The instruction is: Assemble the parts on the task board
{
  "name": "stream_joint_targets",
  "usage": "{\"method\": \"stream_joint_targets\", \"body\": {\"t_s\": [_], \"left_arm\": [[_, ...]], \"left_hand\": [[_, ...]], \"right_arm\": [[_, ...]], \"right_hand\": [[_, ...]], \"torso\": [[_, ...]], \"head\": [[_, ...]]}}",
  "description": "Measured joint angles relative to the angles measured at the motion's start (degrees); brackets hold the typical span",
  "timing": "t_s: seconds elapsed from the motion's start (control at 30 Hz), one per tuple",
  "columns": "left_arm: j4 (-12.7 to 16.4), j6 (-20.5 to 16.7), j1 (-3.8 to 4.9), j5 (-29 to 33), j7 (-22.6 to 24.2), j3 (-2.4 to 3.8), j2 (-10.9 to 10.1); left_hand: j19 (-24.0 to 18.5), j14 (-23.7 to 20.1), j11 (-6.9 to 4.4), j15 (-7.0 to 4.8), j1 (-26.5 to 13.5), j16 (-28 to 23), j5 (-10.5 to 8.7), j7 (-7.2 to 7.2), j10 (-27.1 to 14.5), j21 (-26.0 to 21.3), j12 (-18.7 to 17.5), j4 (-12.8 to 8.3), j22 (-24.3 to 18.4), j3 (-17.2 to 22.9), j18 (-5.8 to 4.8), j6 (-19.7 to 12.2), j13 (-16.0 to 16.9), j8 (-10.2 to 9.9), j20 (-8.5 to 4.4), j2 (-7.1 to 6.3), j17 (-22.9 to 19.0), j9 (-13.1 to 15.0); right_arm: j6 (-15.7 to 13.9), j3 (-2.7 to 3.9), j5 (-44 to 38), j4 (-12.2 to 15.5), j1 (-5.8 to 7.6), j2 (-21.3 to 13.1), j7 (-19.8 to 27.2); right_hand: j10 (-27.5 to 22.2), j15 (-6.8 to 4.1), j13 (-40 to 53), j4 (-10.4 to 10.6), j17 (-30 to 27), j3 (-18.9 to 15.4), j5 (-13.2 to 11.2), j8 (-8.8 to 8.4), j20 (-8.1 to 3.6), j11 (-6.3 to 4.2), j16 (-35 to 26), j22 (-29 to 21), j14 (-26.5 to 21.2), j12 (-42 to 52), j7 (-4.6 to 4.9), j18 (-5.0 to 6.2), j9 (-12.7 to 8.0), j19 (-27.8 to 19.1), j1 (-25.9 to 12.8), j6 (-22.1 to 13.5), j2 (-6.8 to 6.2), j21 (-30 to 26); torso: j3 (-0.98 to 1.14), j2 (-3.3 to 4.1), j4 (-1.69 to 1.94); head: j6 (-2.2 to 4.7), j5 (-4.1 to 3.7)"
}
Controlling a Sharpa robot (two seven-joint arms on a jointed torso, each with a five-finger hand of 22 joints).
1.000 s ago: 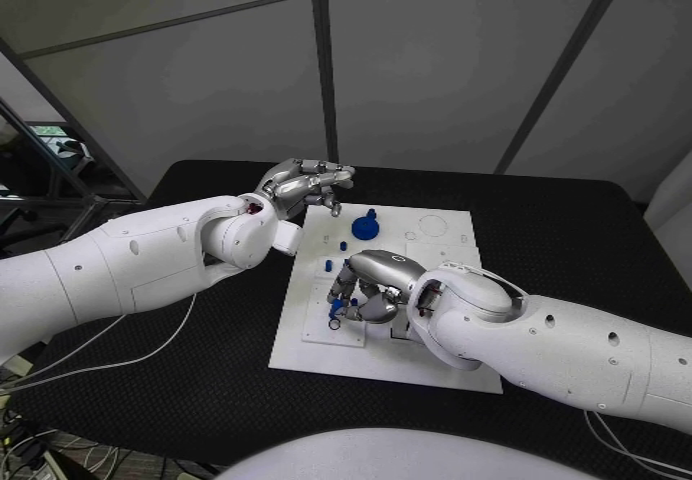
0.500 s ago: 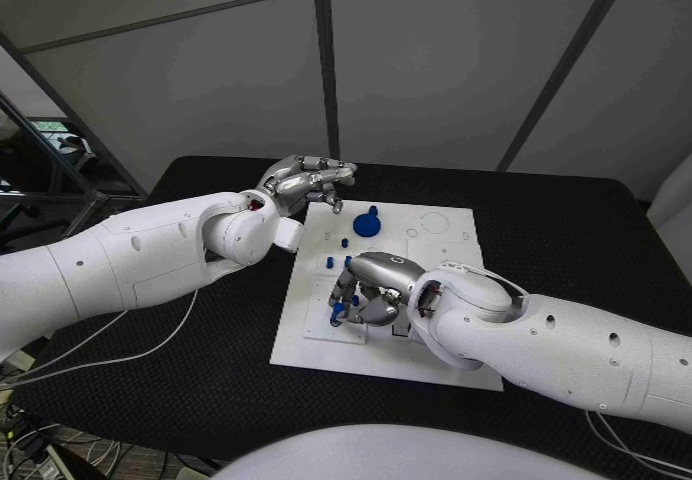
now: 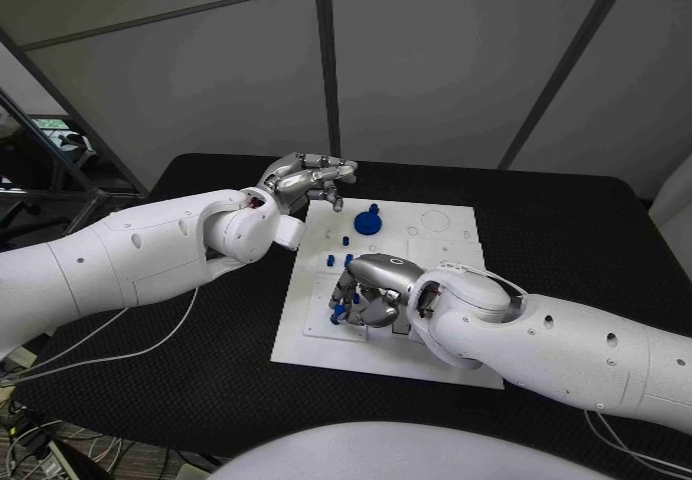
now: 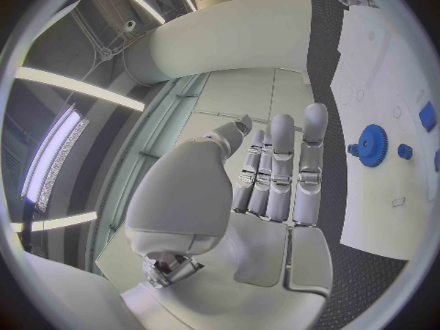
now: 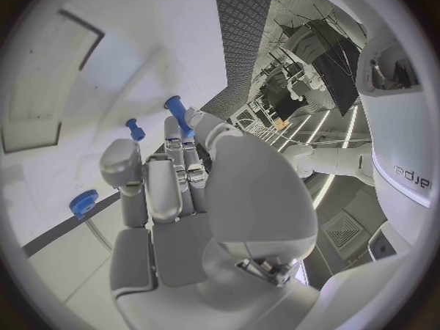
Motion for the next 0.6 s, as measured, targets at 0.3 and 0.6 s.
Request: {"method": "stream_joint_targets", "body": {"t_s": [0.3,0.6], "left_arm": [[0.04,0.01,0.00,0.00,-0.01,0.00,-0.04],[0.08,0.02,0.01,0.00,-0.03,0.00,-0.13]], "left_hand": [[0.00,0.00,0.00,0.00,0.00,0.00,0.00,0.00,0.00,0.00,0.00,0.00,0.00,0.00,-0.01,0.00,0.00,0.00,0.00,0.00,0.00,0.00],[0.00,0.00,0.00,0.00,0.00,0.00,0.00,0.00,0.00,0.00,0.00,0.00,0.00,0.00,0.00,0.00,0.00,0.00,0.00,0.00,0.00,0.00]], "right_arm": [[0.09,0.02,-1.39,-0.48,-0.18,0.32,-0.52],[0.05,0.05,-3.04,-0.75,-0.18,0.78,-0.67]], "right_hand": [[0.00,0.00,0.00,0.00,-0.07,0.00,0.06,-0.02,0.00,0.00,0.00,-0.09,0.00,-0.07,-0.10,0.00,0.20,0.00,0.02,-0.09,0.02,0.00],[-0.86,0.00,-0.09,-0.08,-0.21,0.08,1.68,-1.07,0.10,0.86,0.00,-0.55,0.00,-1.29,0.81,0.00,0.17,-0.53,-0.18,-1.59,-0.18,0.00]], "torso": [[0.00,-0.01,-0.01],[-0.01,-0.01,-0.03]], "head": [[-0.07,0.04],[-0.07,0.04]]}}
